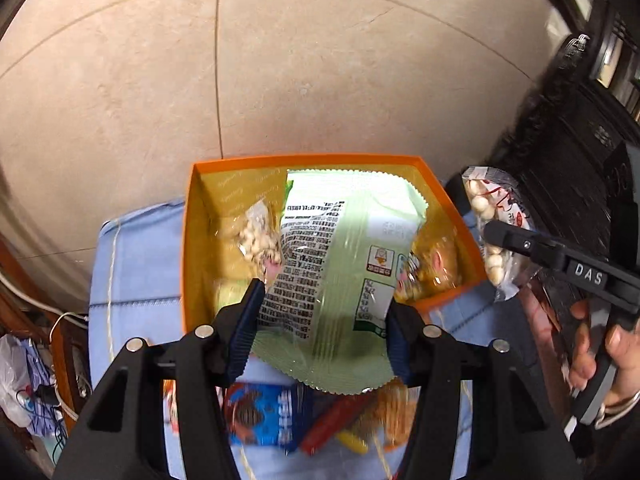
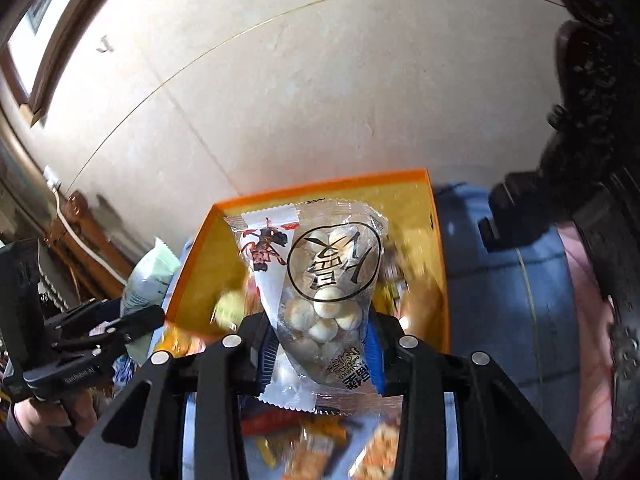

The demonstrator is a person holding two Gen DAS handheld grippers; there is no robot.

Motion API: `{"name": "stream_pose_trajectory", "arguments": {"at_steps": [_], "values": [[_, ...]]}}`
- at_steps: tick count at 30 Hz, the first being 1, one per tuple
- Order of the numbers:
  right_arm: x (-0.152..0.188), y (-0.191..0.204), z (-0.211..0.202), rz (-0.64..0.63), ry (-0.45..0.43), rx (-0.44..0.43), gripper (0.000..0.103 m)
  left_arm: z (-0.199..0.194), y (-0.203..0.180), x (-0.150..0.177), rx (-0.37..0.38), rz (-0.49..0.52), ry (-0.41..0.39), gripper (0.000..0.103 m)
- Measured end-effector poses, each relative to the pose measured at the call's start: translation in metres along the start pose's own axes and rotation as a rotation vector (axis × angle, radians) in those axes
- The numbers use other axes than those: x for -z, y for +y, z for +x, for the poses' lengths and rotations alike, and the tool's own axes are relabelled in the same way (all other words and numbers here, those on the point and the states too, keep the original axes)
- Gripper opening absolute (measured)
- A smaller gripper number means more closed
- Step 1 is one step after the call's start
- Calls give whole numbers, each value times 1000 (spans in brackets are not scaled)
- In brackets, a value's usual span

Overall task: Organize snacks
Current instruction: 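Carry both packages into the orange box and open both grippers, then withdraw both grippers from the box toward the remaining snacks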

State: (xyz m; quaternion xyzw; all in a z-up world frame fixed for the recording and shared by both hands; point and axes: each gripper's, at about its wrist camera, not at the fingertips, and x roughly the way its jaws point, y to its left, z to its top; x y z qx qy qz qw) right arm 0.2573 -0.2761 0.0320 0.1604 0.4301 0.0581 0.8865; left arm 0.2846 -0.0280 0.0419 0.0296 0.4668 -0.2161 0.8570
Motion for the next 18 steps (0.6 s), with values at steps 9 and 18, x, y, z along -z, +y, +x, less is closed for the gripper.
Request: {"name": "stream_pose_trajectory", "arguments": {"at_steps": [9, 18], "values": [[15, 6, 28, -48, 3, 93, 85, 25, -1, -6, -65, -50, -4, 97], [101, -37, -11, 38, 72, 67, 93, -1, 42, 80, -137, -44, 87, 97]]}}
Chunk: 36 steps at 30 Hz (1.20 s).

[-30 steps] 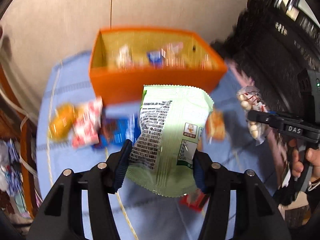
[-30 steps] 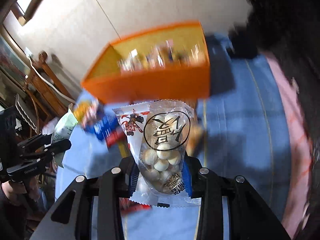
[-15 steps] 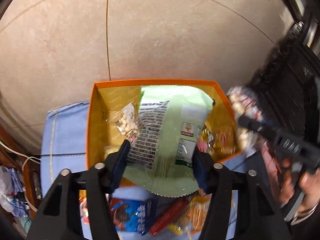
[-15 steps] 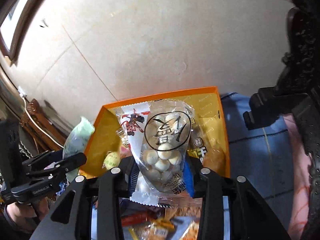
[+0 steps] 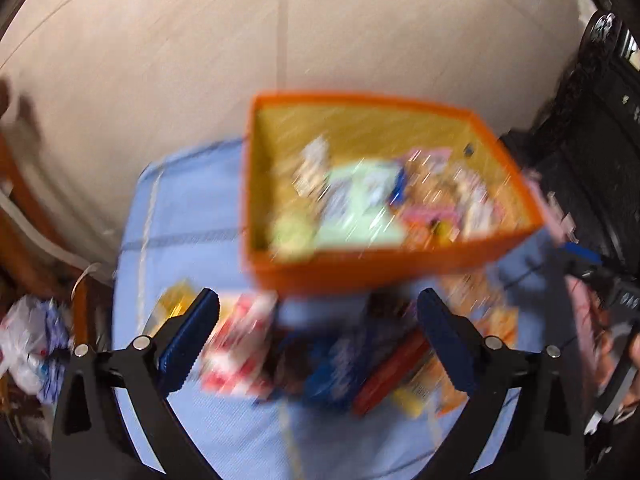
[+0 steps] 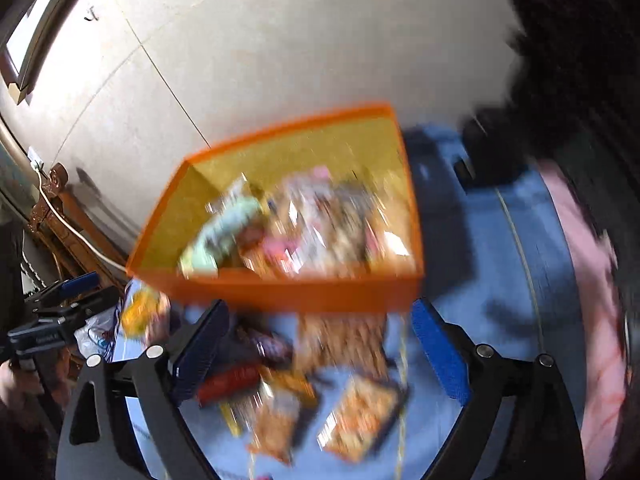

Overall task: Organize snacks
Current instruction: 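Withdraw both grippers from the box toward the remaining snacks, then grasp the yellow bread pack and red-white bag with the left gripper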

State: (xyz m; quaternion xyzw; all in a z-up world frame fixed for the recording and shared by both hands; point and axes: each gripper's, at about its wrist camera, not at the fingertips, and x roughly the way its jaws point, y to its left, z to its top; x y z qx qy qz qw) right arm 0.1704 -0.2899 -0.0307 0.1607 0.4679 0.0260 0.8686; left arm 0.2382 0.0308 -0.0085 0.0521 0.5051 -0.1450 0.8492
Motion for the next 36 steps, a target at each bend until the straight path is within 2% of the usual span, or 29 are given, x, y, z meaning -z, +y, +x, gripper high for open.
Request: {"name": "stream_pose_trajectory", "arguments": {"at_steps": [6, 9, 13, 19, 22, 26, 31, 36], "values": [[75, -23, 6, 38, 153, 55, 93, 10, 43, 68, -58, -67, 111, 97], [93, -22, 9, 58, 187, 52, 93, 9, 54, 93, -69, -87, 139, 97], [104, -9, 12, 40, 206, 35, 93, 7, 59, 106, -66, -98, 152, 97], [100, 23, 16, -26, 209, -18, 93, 10, 54, 89, -61, -56, 124, 97], [99, 41, 23, -59, 213, -48, 93, 10, 68, 74, -41, -62, 110, 97], [93, 64, 39, -92, 236, -78, 93, 19, 87, 54, -48, 5, 94, 97], [85, 79, 51, -120, 260, -109, 93, 50, 111, 32, -47, 64, 144, 97], [77, 80, 59, -120, 275, -114, 93, 85, 119, 26, -21, 136, 214, 97]]}}
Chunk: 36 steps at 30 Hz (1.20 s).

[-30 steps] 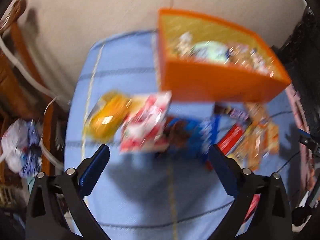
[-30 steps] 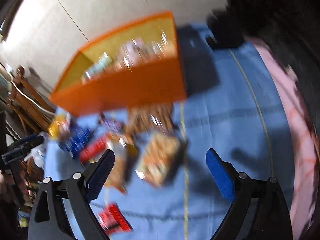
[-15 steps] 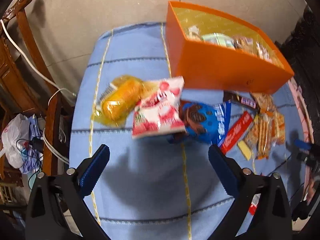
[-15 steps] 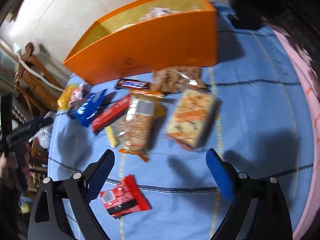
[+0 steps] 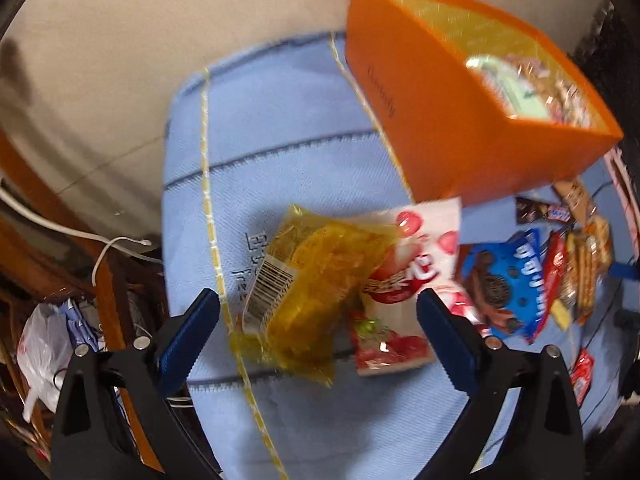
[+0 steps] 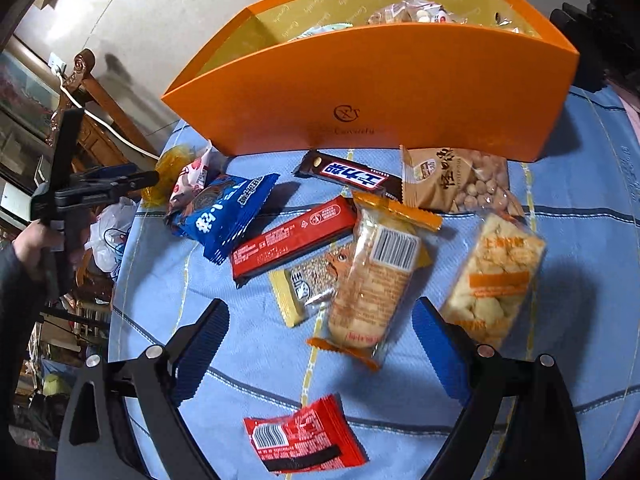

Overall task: Organize snacks
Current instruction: 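Grasp the yellow bread pack and red-white bag with the left gripper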

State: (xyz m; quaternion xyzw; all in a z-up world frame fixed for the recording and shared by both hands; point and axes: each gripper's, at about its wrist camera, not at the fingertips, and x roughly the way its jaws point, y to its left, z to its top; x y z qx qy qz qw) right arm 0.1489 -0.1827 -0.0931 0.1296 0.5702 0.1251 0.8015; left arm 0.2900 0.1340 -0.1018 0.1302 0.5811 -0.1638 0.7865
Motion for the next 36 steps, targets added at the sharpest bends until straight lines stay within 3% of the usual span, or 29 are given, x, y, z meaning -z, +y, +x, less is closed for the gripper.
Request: {"name": "stream_pose_trajectory", "arguments": {"at_steps": [5, 8, 10, 13, 17, 19, 23, 28, 32, 36], "values": [[-12, 11, 6, -26, -2, -6, 93, 25, 6, 2, 56, -9, 54, 93], [-23, 27, 9, -55, -11, -4, 94, 21, 12, 5, 91, -103, 35, 74], [-34, 47, 15, -93, -26, -8, 94, 18, 12, 11, 127, -141, 25, 55], [-47, 86, 26, -178, -40, -25, 95, 12, 7, 28, 145, -172, 19, 51], [-58, 118, 43, -248, -35, 10, 96, 5, -5, 54, 215, -209, 35, 49], [-59, 122, 53, -285, -12, 81, 96, 1, -14, 65, 233, -202, 39, 49], [-53, 118, 64, -399, 60, 59, 96, -4, -28, 84, 262, -191, 32, 49], [-49, 140, 84, -712, 87, 182, 96, -4, -22, 90, 284, -230, 35, 49], [-38, 156, 96, -973, 112, 223, 96, -3, -14, 87, 288, -225, 42, 49], [-38, 161, 117, -1102, 151, 283, 96, -3, -13, 83, 285, -221, 49, 49]]}}
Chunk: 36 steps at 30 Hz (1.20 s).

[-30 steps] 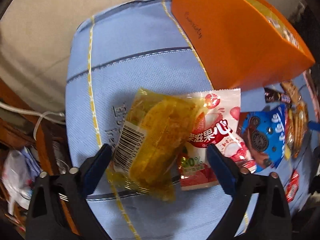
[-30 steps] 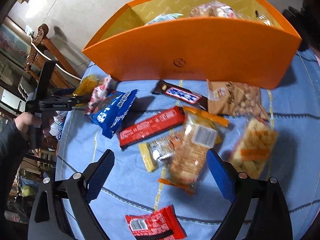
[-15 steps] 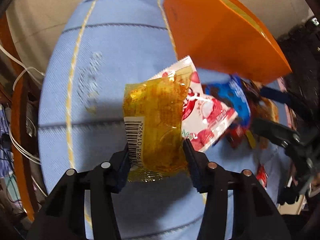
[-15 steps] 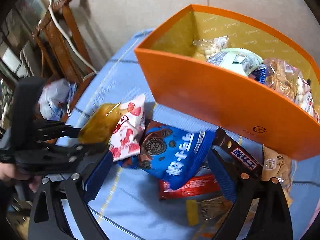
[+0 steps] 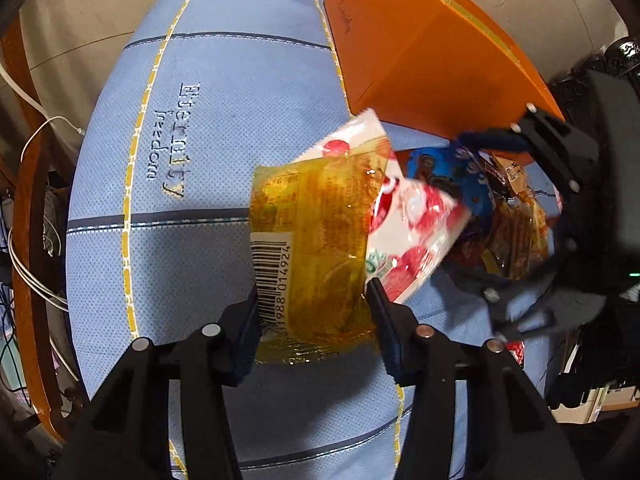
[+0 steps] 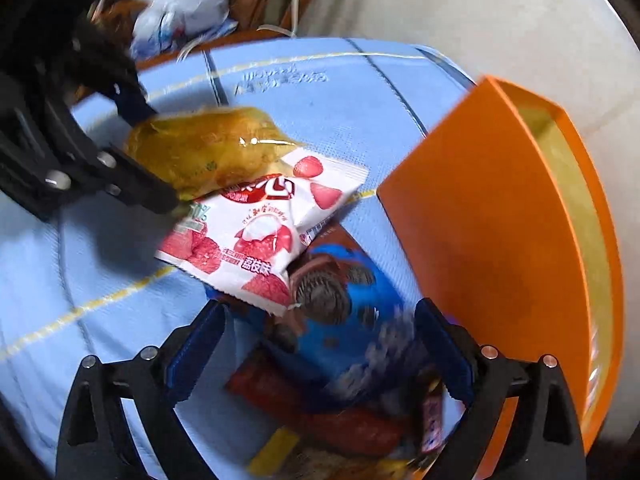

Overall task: Organize snacks
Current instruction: 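Grasp the yellow bread pack and red-white bag with the left gripper, then grasp the blue Oreo bag with the right gripper while the left gripper holds the yellow pack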

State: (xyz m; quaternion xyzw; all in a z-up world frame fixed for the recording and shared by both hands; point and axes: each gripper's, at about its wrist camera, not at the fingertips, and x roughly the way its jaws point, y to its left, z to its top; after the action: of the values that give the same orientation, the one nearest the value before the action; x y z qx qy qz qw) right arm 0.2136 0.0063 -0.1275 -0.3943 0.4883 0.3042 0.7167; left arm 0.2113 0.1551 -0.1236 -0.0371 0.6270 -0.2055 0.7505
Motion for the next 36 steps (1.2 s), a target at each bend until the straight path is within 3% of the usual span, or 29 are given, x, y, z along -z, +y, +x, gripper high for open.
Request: {"name": "stream_pose_trajectory", "arguments": {"at_steps": [4, 8, 11, 15, 19, 22, 27, 29, 30, 31, 36], "values": [[5, -17, 11, 44, 20, -107, 96, 1, 0, -5, 1, -2, 9, 50], [15, -24, 4, 80, 7, -180, 66, 4, 1, -8, -3, -2, 14, 53], [26, -34, -4, 172, -14, -221, 59, 5, -1, -10, -7, -6, 15, 54], [55, -39, -22, 290, -54, -300, 58, 5, -1, -10, -2, -22, 9, 55], [77, -30, -43, 347, -85, -334, 58, 8, 3, -7, -11, -67, 14, 73], [89, -28, -50, 388, -100, -359, 58, 6, 5, -11, 20, -106, 2, 80], [97, -19, -57, 448, -120, -399, 57, 11, 0, -21, -20, -107, -1, 85], [100, -16, -59, 468, -127, -407, 56, 16, -2, -22, -88, -91, -9, 67], [99, -15, -60, 476, -131, -409, 55, 15, -2, -25, -98, -81, -16, 47], [101, -16, -62, 492, -140, -417, 54, 16, -2, -25, -94, -84, -11, 42], [110, -27, -80, 591, -207, -432, 50, 15, -6, -19, -157, -72, 0, 38]]}}
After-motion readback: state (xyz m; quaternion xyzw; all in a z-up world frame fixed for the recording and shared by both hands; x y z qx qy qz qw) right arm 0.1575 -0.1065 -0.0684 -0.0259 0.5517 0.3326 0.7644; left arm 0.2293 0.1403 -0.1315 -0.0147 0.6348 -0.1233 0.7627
